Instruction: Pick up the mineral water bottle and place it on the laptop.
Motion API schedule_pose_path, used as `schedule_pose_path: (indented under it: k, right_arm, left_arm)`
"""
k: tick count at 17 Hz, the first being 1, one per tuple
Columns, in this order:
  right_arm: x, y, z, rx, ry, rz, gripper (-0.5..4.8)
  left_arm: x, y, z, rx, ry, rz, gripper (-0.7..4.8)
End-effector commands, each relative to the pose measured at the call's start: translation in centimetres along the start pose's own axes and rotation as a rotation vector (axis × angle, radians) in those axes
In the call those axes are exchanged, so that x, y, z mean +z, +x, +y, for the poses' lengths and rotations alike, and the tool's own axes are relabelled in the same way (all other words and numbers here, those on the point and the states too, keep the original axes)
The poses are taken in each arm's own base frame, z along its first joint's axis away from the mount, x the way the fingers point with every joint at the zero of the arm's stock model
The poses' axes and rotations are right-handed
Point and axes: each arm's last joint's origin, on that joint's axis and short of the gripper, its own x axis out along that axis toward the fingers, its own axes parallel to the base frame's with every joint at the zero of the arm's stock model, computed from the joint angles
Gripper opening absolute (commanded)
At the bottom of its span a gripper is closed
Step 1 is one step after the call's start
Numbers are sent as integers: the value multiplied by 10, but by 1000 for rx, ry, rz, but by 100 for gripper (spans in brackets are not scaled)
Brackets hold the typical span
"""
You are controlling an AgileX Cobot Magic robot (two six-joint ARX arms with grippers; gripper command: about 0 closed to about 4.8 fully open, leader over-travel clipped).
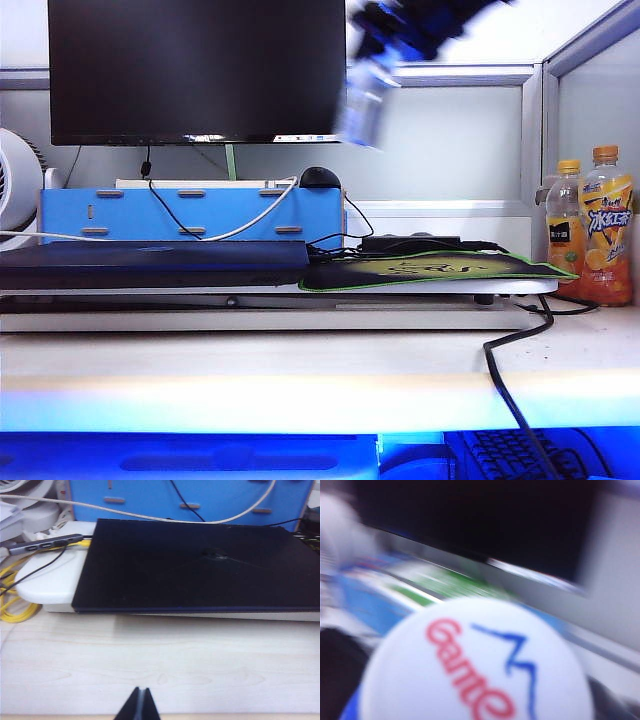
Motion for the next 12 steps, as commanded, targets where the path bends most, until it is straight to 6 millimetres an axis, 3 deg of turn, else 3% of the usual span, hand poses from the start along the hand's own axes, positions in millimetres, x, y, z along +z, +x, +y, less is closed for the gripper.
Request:
schedule_pose_path:
  k: [1, 5, 12]
  right_arm:
    - [24, 2, 27, 93, -19, -110, 201]
    - [25, 19, 55, 166, 4, -116, 207]
    - [2, 58, 101, 262, 16, -78, 211]
  left_arm:
    - [1, 0, 0, -4, 1, -12, -2]
    - [1, 0, 0, -3, 1, -11, -2]
    - [1, 0, 0, -4, 1, -12, -2]
